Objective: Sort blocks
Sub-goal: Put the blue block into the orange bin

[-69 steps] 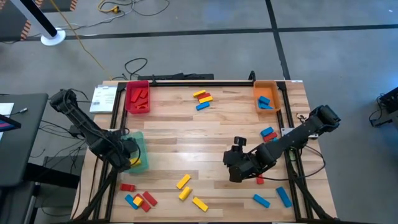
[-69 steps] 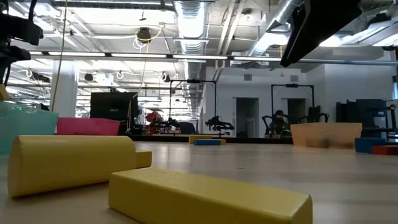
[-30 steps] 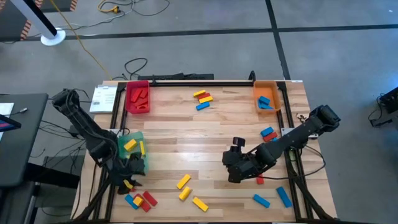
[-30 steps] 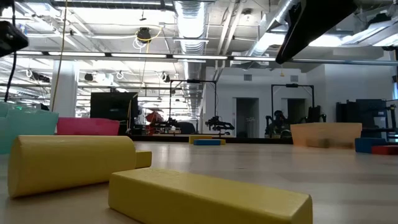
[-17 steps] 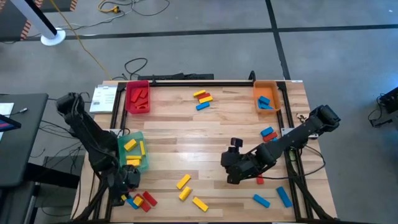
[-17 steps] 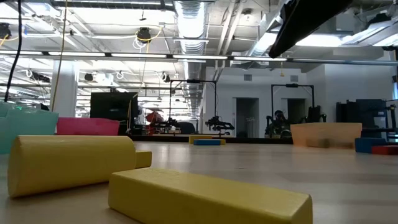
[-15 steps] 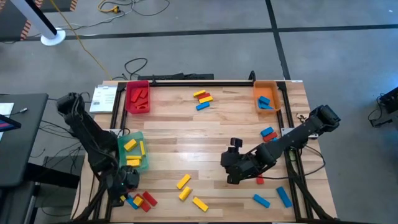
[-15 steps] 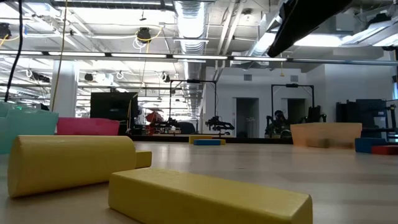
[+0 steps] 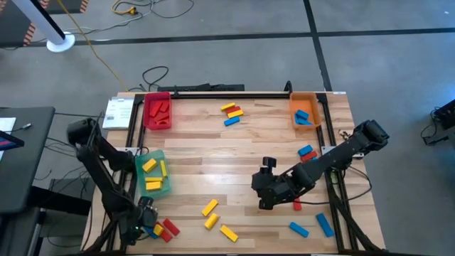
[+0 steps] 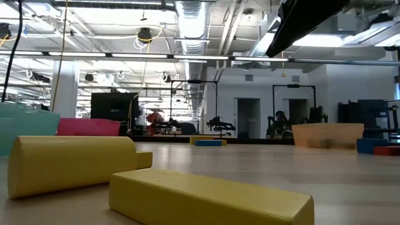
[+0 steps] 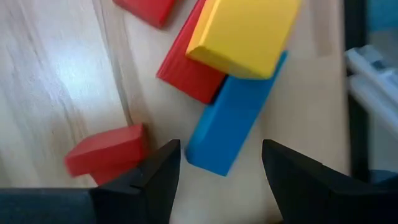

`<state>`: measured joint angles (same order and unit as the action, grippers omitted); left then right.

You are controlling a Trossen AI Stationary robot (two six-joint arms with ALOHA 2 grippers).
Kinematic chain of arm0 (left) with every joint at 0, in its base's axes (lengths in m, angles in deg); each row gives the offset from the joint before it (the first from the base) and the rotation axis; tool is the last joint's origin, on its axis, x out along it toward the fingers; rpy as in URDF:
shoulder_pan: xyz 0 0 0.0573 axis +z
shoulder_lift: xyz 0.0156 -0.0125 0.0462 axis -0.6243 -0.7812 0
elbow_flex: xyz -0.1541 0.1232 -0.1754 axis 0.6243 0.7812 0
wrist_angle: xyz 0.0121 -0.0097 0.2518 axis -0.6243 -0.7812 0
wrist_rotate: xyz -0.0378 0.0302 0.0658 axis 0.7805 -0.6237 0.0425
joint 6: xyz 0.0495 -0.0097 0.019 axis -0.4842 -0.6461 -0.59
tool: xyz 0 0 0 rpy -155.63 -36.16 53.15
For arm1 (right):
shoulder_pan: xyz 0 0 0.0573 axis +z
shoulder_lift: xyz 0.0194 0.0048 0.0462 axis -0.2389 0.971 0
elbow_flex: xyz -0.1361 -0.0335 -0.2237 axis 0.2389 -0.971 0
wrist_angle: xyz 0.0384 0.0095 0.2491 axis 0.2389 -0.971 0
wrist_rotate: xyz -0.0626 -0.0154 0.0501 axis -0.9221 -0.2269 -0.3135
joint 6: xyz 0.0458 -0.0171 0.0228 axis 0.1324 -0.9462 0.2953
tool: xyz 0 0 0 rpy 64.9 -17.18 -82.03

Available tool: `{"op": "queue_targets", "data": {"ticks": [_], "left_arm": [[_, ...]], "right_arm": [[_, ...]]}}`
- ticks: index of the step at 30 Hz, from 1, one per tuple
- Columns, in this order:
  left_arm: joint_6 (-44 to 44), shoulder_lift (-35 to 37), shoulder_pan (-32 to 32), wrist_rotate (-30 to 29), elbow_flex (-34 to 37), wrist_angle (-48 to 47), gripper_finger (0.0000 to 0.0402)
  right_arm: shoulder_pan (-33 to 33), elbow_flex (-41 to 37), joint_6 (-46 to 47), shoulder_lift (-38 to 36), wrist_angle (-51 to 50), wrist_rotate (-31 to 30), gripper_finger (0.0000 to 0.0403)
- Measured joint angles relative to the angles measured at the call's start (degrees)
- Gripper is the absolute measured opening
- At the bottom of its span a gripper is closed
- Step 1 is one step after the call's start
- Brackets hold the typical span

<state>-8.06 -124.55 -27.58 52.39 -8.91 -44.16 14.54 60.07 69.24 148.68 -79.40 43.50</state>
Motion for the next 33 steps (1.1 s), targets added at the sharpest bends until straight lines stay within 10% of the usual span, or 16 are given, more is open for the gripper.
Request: {"op": "queue_targets", "data": {"ticks": [11,19,33], "left_arm": [[-2.24,-2.31,-0.11,-3.94,-0.24,-0.37,0.0214],[-4.62,-2.35,0.00,-5.08,-0.11,-0.32,0.0094],[-10.57,4.08,3.12,-10.48,-13.11,-15.63,0.0094]], "right_arm": [[-0.39,0.00,0.00,0.00,0.08,0.00,0.0210],[-0.60,0.00,-0.01,0.00,0.04,0.02,0.0210],[-1.53,0.00,-3.46,0.00,3.67,0.25,0.0210]]}}
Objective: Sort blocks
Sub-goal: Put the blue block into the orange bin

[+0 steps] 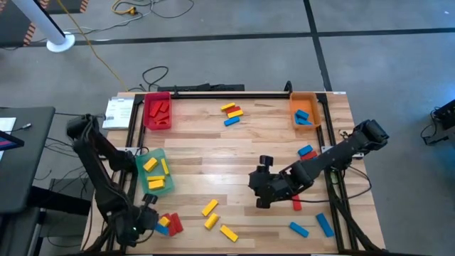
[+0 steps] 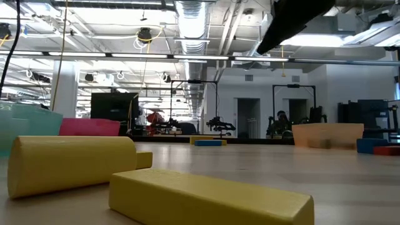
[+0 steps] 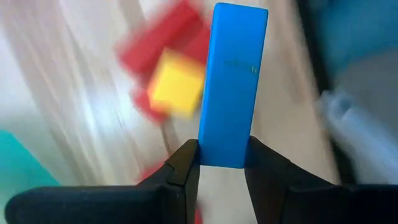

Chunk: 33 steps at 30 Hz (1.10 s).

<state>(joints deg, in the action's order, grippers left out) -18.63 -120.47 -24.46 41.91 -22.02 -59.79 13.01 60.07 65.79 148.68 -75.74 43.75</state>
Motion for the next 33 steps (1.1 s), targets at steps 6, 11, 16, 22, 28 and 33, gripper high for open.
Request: {"op": "queue_targets", "data": {"ticks": [6,11,16,22,28,33], "left_arm": [[-12.27,5.78,3.38,-15.71,-3.80,0.37,0.0094],[-24.15,7.84,9.02,-28.69,-4.27,1.63,0.0094],[-35.94,7.39,16.23,-34.00,-4.20,6.47,0.0094],[-47.93,7.44,23.14,-35.48,-3.23,16.69,0.0094],[-53.52,7.44,29.56,-18.90,-3.22,23.00,0.0094],[-51.61,7.44,34.54,-7.85,-3.21,23.52,0.0094]], "right_arm": [[0.02,0.00,-7.85,0.00,6.90,0.27,0.0210],[0.02,0.00,-18.48,0.00,17.23,0.27,0.0210],[0.02,0.00,-29.00,0.00,28.87,0.27,0.0206],[-0.08,0.02,-37.77,0.00,38.26,0.25,0.0195],[-0.03,0.02,-46.27,0.22,40.48,2.20,0.0190],[0.13,0.09,-52.36,1.21,41.28,5.75,0.0193]]}}
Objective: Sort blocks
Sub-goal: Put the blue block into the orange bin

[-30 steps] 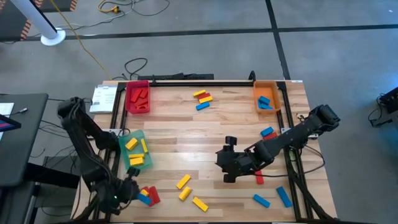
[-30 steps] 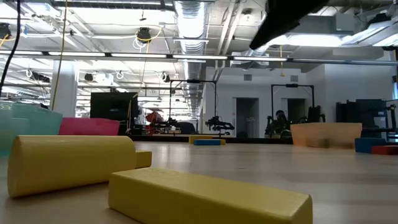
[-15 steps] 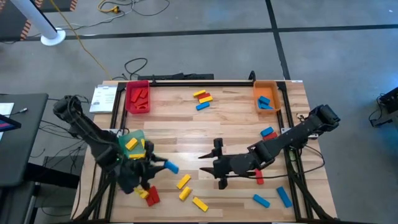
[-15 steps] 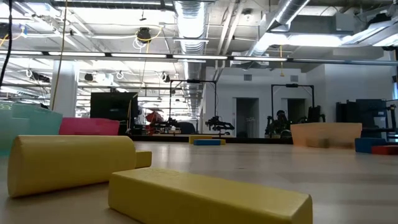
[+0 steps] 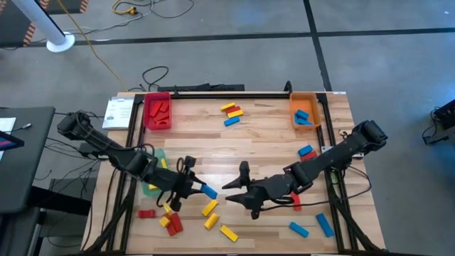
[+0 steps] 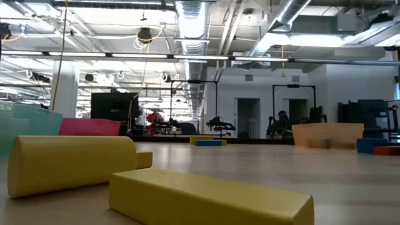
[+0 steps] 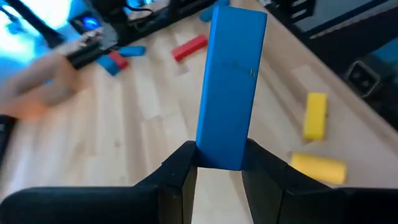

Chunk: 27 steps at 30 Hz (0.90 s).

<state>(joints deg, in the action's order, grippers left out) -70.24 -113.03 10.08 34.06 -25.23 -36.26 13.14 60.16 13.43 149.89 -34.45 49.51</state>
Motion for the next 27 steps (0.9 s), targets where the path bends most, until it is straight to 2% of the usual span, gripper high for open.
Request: {"op": "queue_targets", "data": {"ticks": [4,11,22,27], "left_arm": [[0.88,0.00,2.80,8.06,0.01,0.54,0.0094],[1.18,0.02,5.42,15.36,-0.01,1.65,0.0094],[1.37,0.02,6.18,18.58,-0.01,1.68,0.0094],[1.24,0.02,6.18,19.40,-0.01,2.37,0.0094]], "right_arm": [[0.30,-0.04,-5.29,1.47,0.87,0.14,0.0199],[-0.09,-0.01,-10.63,3.93,4.20,-0.12,0.0218],[-0.87,0.00,-13.66,4.91,8.90,0.23,0.0235],[-1.40,0.00,-14.00,4.89,9.63,5.14,0.0235]]}}
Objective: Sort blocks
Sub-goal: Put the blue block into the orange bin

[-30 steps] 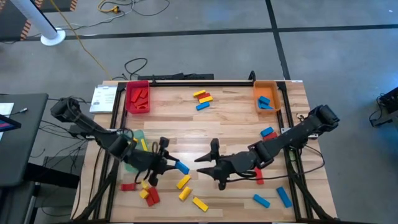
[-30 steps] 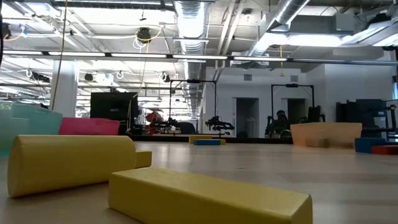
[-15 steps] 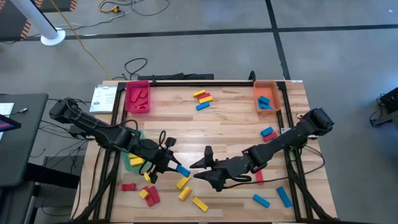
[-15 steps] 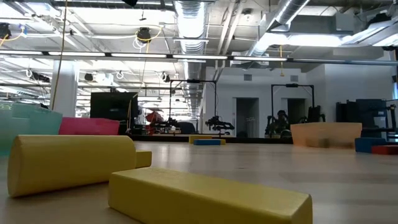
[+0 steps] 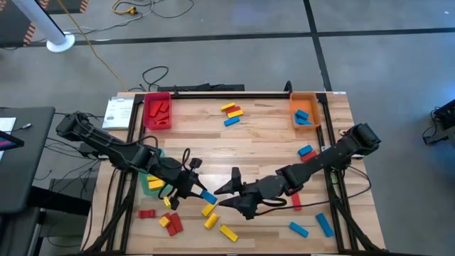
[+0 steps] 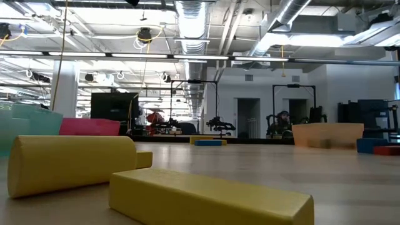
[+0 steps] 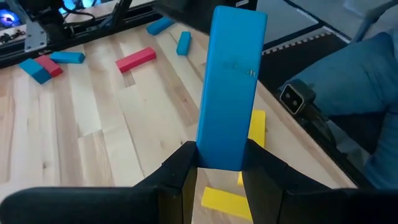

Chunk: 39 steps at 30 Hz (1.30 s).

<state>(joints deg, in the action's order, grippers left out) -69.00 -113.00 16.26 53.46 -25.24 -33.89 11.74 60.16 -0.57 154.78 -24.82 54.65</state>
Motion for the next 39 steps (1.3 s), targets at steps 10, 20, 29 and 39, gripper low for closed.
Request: {"op": "queue_targets", "data": {"ticks": [10,20,29,39], "left_arm": [[0.17,0.00,0.41,0.05,0.00,1.58,0.0094],[1.10,0.00,2.78,1.90,0.00,2.10,0.0094],[2.08,0.00,3.92,4.34,0.00,2.26,0.0094],[3.54,0.00,4.81,7.16,0.00,3.65,0.0094]], "right_arm": [[-1.67,0.00,0.89,0.00,2.46,3.80,0.0234],[-2.17,0.00,1.28,0.00,2.01,5.59,0.0186],[-2.53,0.00,1.29,0.00,1.71,6.47,0.0147],[-2.89,0.00,1.43,-0.05,2.09,8.15,0.0121]]}}
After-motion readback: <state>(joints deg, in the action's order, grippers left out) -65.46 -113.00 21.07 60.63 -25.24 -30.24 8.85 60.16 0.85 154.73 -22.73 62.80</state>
